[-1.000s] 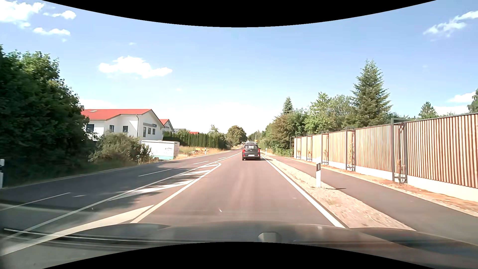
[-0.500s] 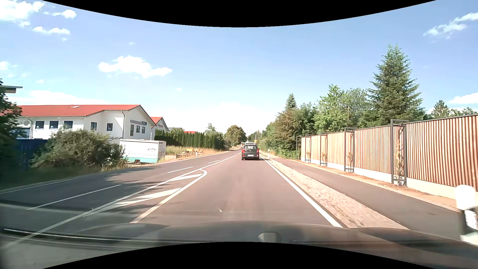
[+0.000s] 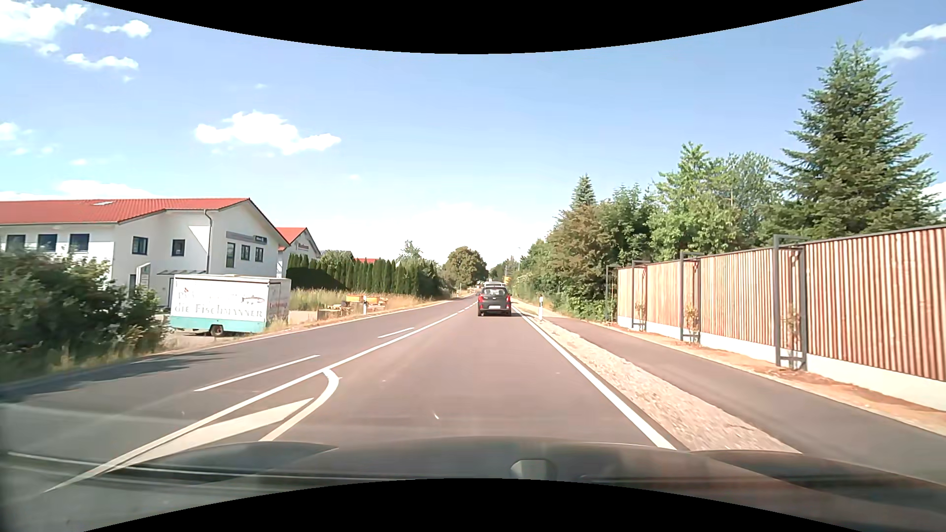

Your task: Follow the waypoints while adhering to traffic rules and regulations

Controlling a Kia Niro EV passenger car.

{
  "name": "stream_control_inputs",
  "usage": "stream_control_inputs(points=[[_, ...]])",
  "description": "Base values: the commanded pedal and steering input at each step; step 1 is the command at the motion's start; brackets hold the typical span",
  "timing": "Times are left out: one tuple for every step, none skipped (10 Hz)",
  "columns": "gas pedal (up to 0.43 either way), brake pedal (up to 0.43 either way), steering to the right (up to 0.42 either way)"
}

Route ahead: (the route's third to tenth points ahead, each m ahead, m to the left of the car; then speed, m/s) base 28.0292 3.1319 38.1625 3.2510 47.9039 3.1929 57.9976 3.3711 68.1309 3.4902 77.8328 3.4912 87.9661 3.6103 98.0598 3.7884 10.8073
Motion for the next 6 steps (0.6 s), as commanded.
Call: stream_control_inputs(points=[[0.138, 0.006, -0.003], [0.138, 0.006, -0.003], [0.138, 0.006, -0.002], [0.138, 0.006, 0.000], [0.138, 0.006, 0.001], [0.138, 0.006, 0.001]])
